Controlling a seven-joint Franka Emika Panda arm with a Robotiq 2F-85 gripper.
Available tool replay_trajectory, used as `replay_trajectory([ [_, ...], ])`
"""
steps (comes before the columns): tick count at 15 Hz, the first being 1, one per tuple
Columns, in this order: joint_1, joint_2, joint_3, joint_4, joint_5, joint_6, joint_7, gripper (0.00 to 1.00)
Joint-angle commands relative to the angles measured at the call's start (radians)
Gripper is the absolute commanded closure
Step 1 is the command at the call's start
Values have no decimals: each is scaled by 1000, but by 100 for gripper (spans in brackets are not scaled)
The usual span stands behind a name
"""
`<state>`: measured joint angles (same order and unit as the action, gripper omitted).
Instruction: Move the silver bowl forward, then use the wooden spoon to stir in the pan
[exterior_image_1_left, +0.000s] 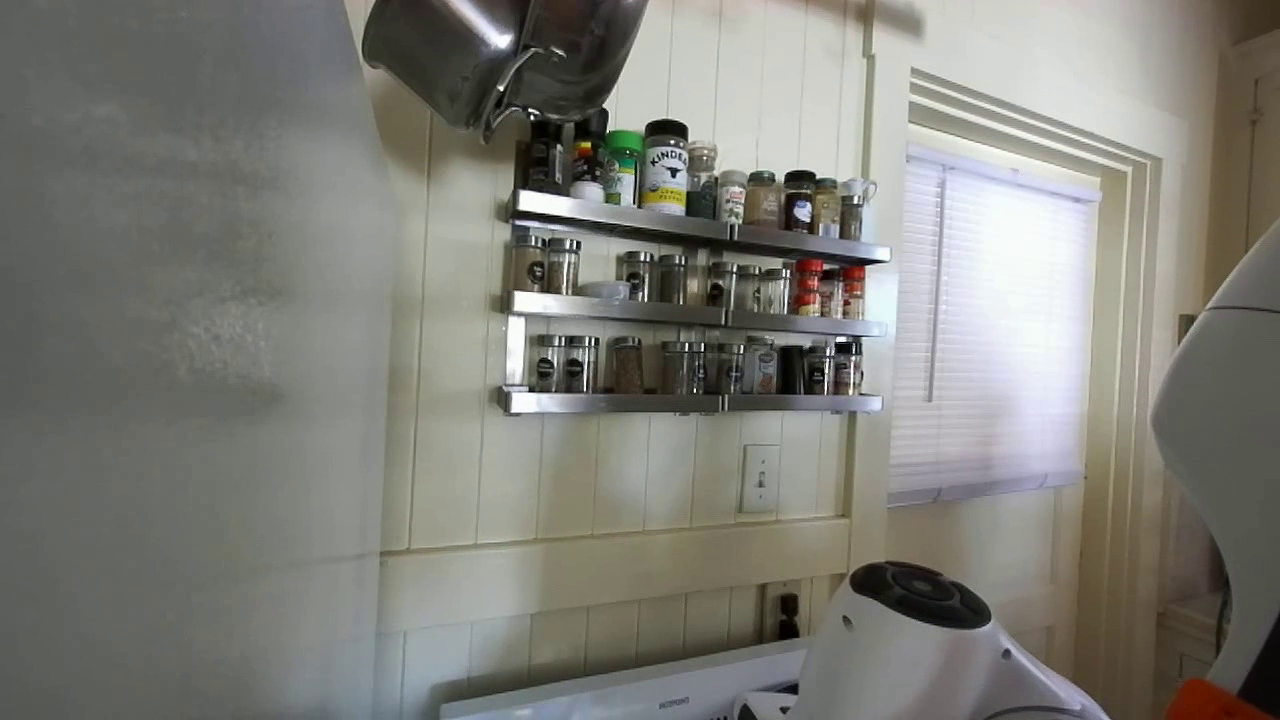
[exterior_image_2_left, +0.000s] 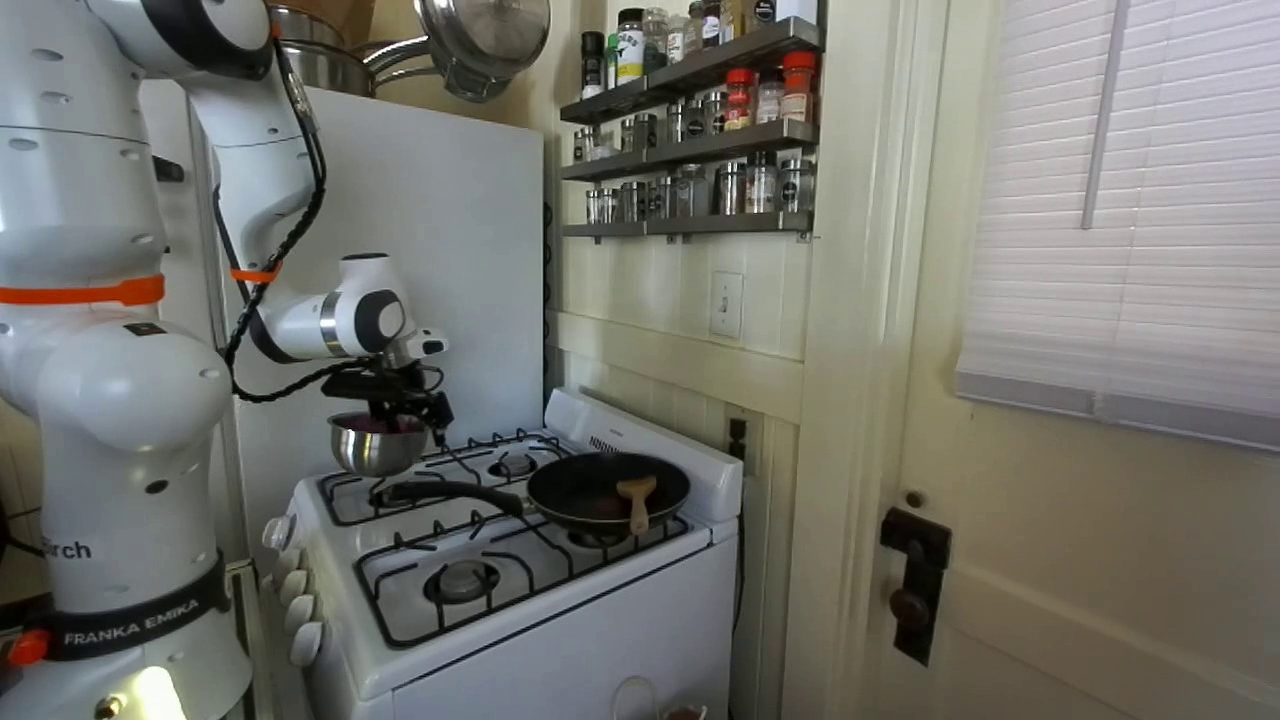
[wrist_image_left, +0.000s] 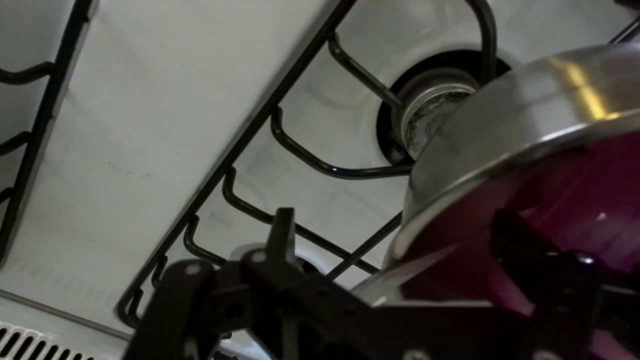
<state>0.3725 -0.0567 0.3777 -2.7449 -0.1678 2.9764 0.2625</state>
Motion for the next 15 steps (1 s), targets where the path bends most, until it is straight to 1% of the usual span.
replay_trajectory([
  [1,37,-31,-1,0,71,-36,-20,0],
  [2,40,-46,0,0,83,-62,-8,0],
  [4,26,-86,4,2,53,-152,30,0],
  [5,20,-134,5,-32,44,-190,49,0],
  [6,16,-151,7,-29,40,-236,72,0],
  [7,9,-142,9,2,23,-284,96,1],
  [8,-8,-158,30,1,40,-319,97,6],
  [10,8,-171,27,-14,90,-335,91,11],
  [11,4,-157,32,-4,93,-333,101,3],
  [15,-1,-137,52,1,98,-312,151,0],
])
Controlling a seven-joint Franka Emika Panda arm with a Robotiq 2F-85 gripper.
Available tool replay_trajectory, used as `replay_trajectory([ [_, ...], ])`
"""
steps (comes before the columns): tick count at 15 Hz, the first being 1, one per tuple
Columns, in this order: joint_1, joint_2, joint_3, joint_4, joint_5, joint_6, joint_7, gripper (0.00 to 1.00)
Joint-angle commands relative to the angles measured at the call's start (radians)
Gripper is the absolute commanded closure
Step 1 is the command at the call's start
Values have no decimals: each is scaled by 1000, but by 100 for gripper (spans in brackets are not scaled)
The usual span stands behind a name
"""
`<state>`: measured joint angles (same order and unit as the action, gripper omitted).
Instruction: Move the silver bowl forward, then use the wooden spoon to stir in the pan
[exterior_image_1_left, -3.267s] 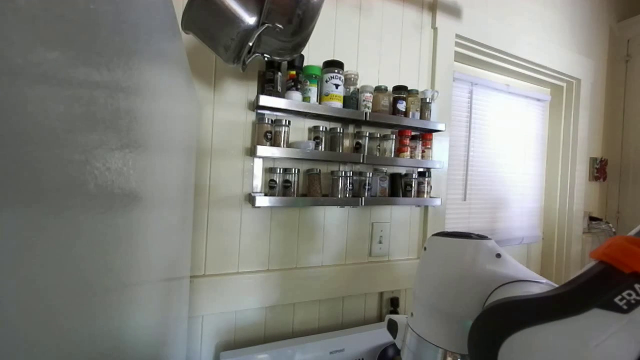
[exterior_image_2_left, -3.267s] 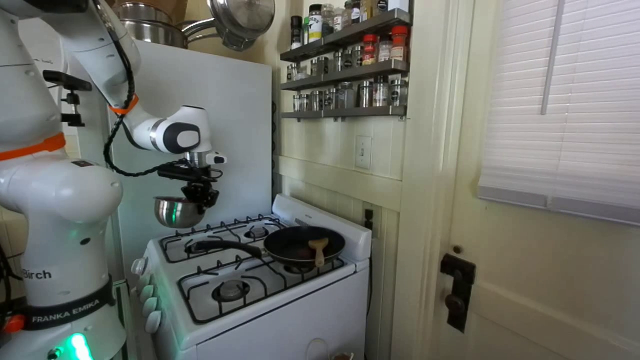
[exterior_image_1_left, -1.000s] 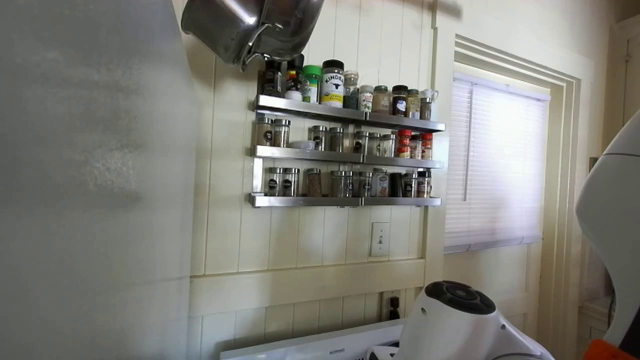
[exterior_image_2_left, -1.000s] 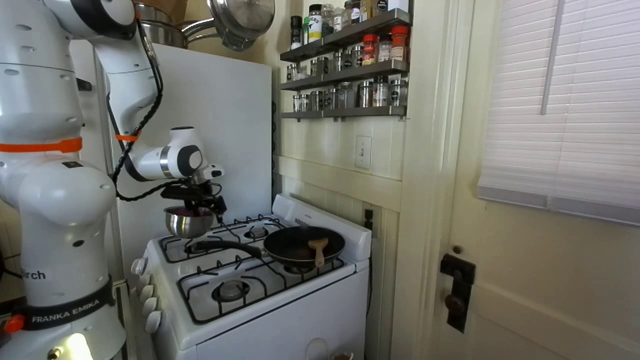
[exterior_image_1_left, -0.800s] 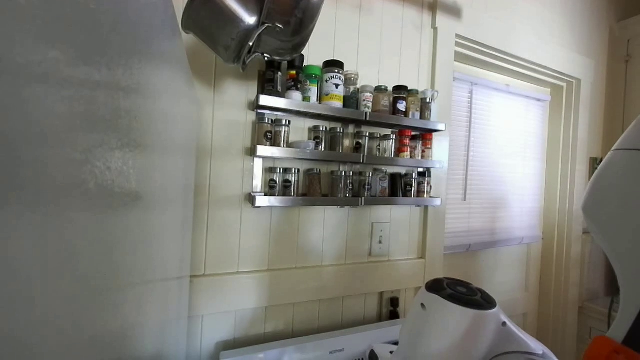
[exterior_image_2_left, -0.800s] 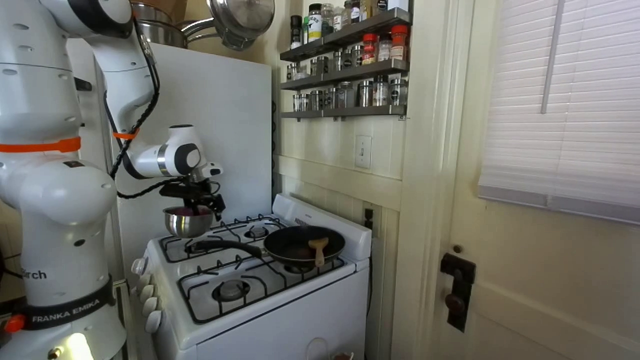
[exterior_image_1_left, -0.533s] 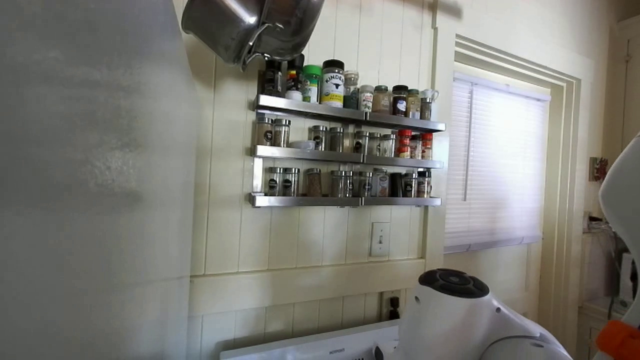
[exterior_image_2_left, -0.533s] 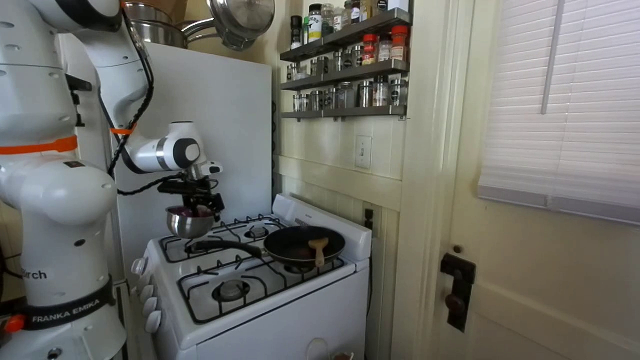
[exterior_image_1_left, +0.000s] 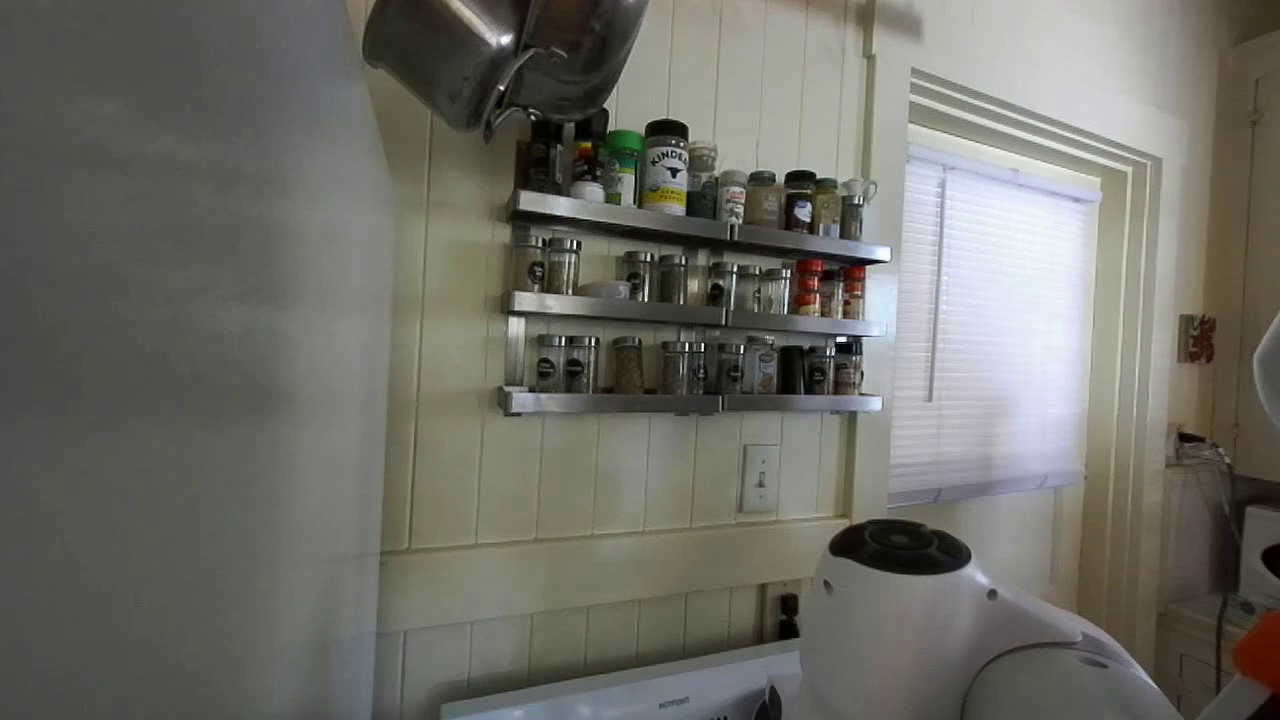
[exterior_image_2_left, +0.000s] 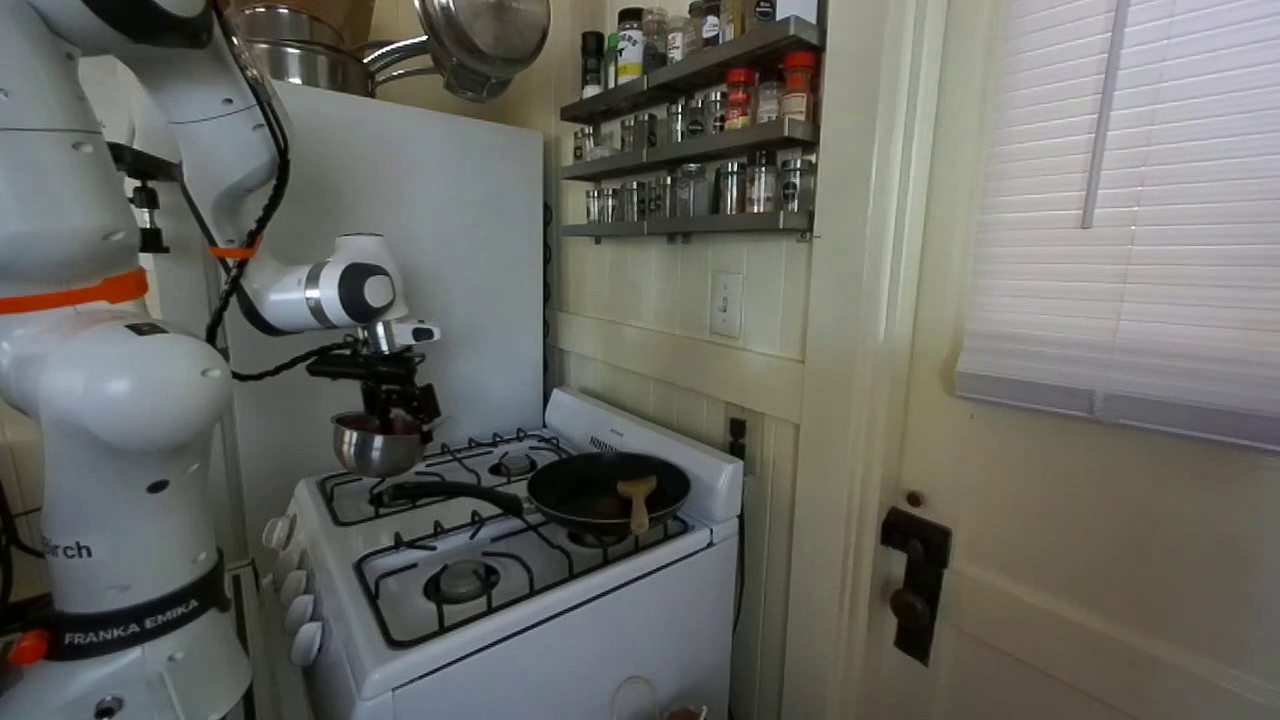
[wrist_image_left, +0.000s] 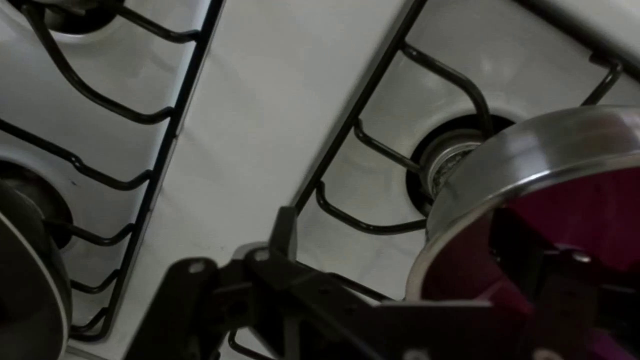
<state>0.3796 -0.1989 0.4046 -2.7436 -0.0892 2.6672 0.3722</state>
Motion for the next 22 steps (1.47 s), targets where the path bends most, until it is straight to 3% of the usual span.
replay_trajectory([
  [1,-14,4,32,0,9,-3,64,0],
  [3,-38,-2,54,0,-29,-30,148,1],
  [5,-53,-2,66,0,-43,-58,203,26],
  [6,-56,3,69,0,-38,-73,216,29],
  [12,-50,32,62,-4,-23,-57,235,79],
  [15,-47,40,59,-3,-25,-26,229,99],
  [17,-31,-5,52,-55,6,15,203,100],
  [22,-38,9,73,1,-35,70,181,98],
])
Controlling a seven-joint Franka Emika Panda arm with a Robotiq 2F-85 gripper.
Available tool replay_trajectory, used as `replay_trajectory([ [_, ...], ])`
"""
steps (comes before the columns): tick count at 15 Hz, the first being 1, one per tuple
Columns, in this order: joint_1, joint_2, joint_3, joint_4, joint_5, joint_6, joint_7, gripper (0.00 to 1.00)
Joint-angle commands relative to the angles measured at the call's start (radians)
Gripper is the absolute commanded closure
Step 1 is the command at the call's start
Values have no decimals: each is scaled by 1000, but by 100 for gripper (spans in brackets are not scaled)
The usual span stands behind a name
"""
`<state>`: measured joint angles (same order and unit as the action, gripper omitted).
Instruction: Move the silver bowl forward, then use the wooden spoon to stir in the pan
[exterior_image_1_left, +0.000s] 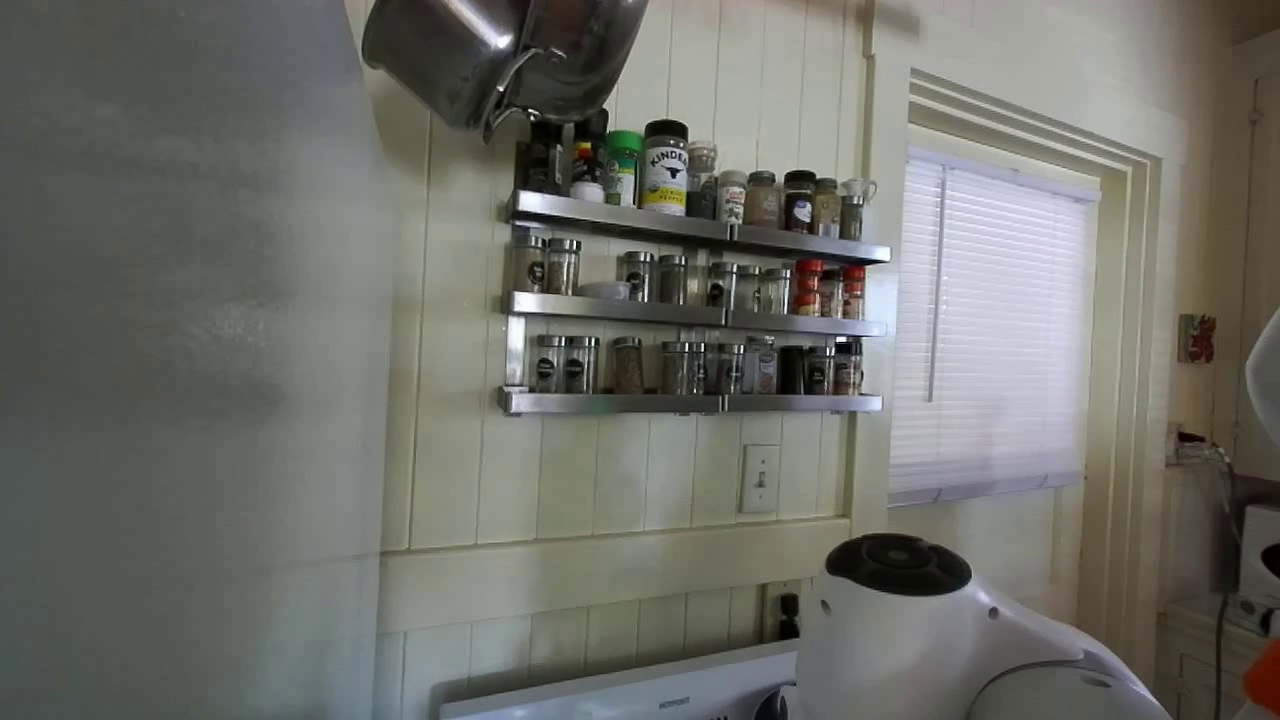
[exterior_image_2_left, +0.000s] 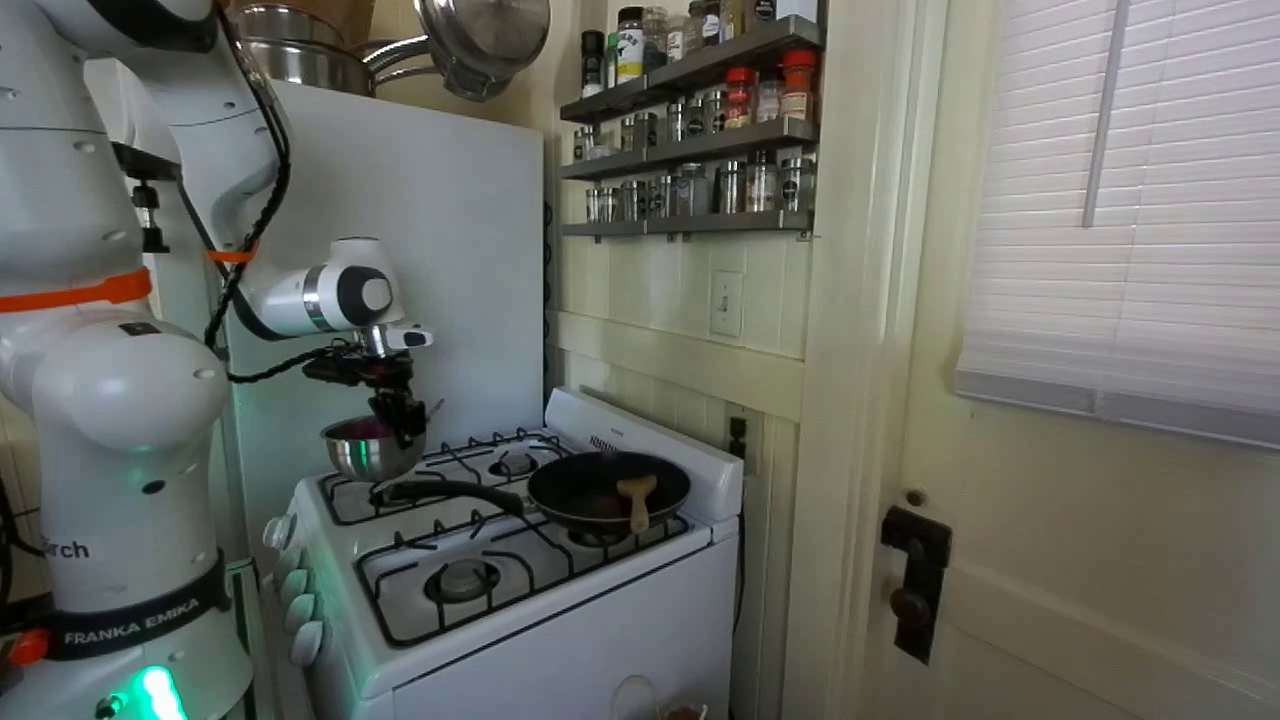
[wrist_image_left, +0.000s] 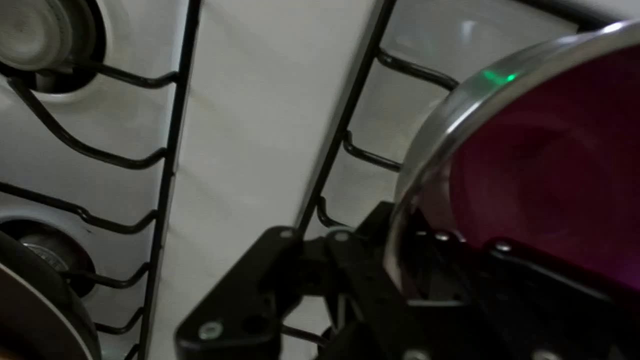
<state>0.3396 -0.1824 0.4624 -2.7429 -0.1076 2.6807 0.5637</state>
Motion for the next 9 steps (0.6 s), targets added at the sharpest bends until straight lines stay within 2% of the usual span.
replay_trajectory([
  [1,11,-23,14,-24,-1,88,-27,98],
  [3,14,2,11,-1,-25,125,-41,98],
  [9,16,41,-40,-2,21,182,-111,98],
])
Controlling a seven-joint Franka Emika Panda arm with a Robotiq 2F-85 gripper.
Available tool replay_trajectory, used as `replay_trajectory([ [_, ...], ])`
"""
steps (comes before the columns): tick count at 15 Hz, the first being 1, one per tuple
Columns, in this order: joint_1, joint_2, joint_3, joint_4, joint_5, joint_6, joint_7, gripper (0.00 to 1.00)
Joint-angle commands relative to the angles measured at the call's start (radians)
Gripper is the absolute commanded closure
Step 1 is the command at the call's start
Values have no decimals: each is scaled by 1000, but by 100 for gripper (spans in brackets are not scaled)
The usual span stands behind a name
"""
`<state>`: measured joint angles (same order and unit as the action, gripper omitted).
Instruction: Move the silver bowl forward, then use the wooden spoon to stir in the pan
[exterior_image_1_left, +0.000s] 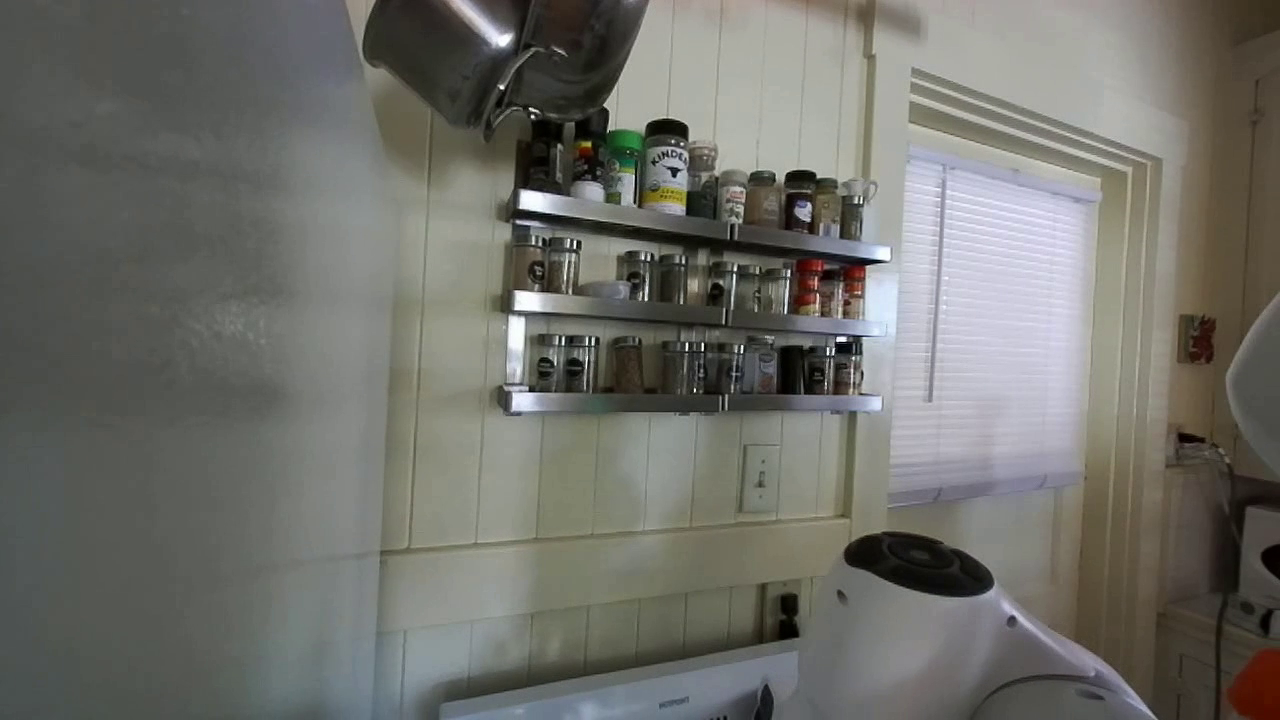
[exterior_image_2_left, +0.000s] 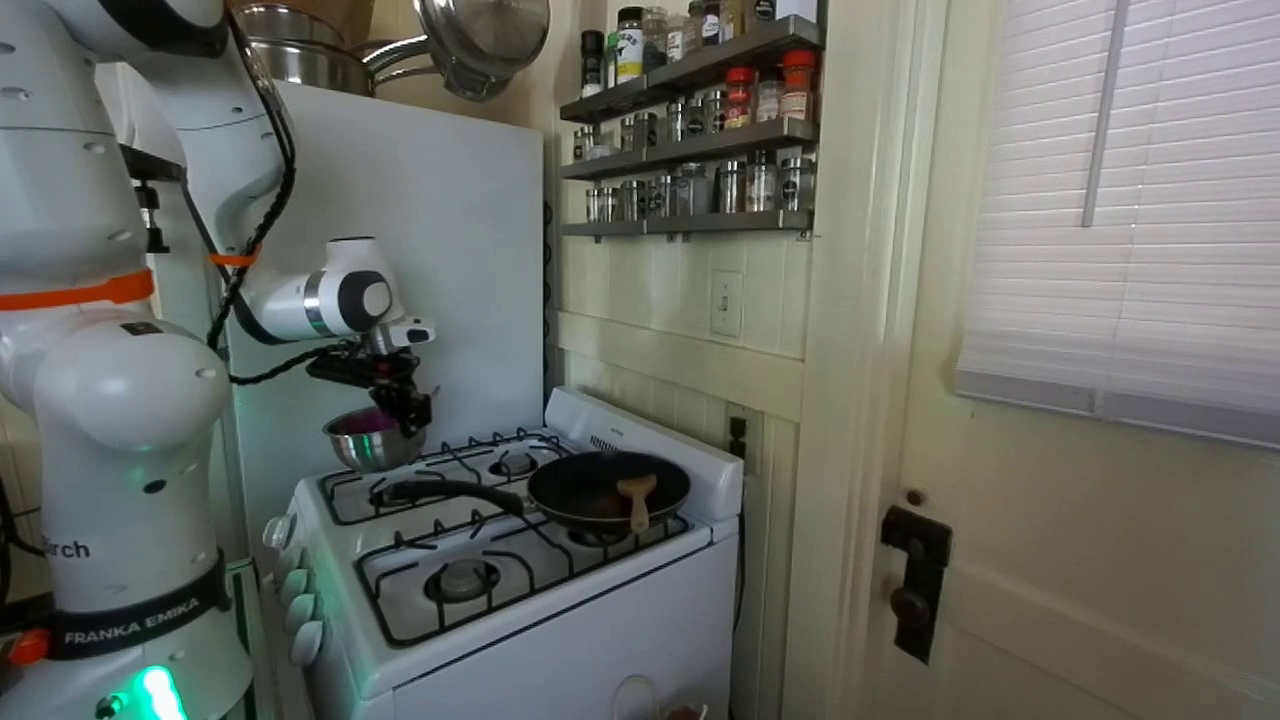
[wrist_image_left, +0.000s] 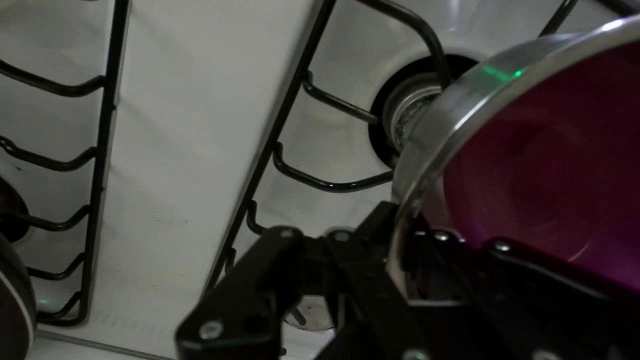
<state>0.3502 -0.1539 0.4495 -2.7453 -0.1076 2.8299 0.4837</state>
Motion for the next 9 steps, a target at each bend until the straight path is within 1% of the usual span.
replay_trajectory([
  [1,6,14,-38,0,25,31,-36,98],
  [8,12,18,-81,0,42,-9,-53,98],
  [9,1,17,-65,0,66,-20,-71,98],
])
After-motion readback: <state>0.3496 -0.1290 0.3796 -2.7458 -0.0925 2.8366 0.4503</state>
